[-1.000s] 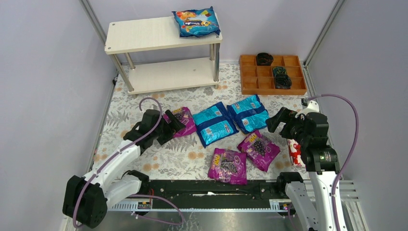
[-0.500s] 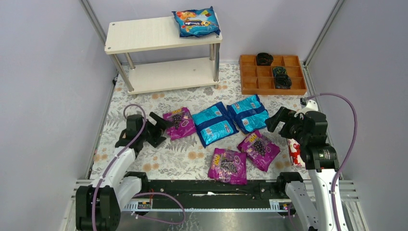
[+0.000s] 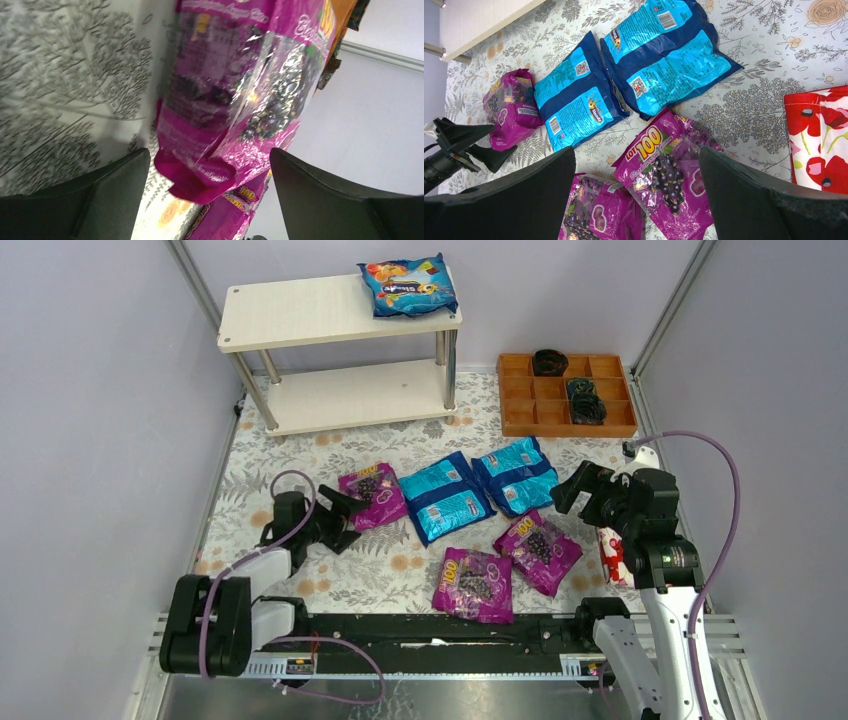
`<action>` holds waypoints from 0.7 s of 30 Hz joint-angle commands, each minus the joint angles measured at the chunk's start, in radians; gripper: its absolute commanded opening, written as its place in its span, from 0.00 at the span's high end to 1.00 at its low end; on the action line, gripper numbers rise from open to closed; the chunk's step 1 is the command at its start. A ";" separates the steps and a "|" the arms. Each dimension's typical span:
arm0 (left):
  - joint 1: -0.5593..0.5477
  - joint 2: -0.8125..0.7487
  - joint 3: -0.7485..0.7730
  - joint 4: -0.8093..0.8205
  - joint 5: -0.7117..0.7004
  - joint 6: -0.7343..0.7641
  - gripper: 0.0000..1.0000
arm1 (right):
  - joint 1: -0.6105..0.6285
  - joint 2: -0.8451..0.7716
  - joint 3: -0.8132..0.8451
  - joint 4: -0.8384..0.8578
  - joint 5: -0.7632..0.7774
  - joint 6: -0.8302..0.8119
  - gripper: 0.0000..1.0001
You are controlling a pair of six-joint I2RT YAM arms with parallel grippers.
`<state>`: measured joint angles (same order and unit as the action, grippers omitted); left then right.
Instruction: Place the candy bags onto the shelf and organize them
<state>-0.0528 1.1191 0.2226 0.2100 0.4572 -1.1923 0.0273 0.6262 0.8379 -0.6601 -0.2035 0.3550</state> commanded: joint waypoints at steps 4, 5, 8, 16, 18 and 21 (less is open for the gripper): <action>-0.022 0.140 -0.021 0.283 0.024 -0.033 0.12 | 0.007 0.014 0.006 0.043 -0.022 0.003 0.00; -0.022 0.161 -0.023 0.305 0.022 -0.043 0.14 | 0.006 0.017 0.005 0.043 -0.024 0.004 0.00; -0.022 0.216 -0.027 0.377 0.037 -0.062 0.18 | 0.007 0.017 0.001 0.053 -0.021 0.010 0.00; -0.016 0.206 -0.013 0.426 0.047 -0.073 0.47 | 0.006 0.019 -0.006 0.068 -0.026 0.023 0.00; -0.010 0.171 0.004 0.397 0.048 -0.075 0.58 | 0.006 0.015 -0.009 0.063 -0.018 0.017 0.00; -0.004 0.133 0.045 0.353 0.049 -0.070 0.70 | 0.006 0.013 -0.013 0.060 -0.017 0.016 0.00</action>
<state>-0.0666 1.3121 0.2043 0.5518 0.5011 -1.2682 0.0273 0.6437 0.8291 -0.6289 -0.2043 0.3687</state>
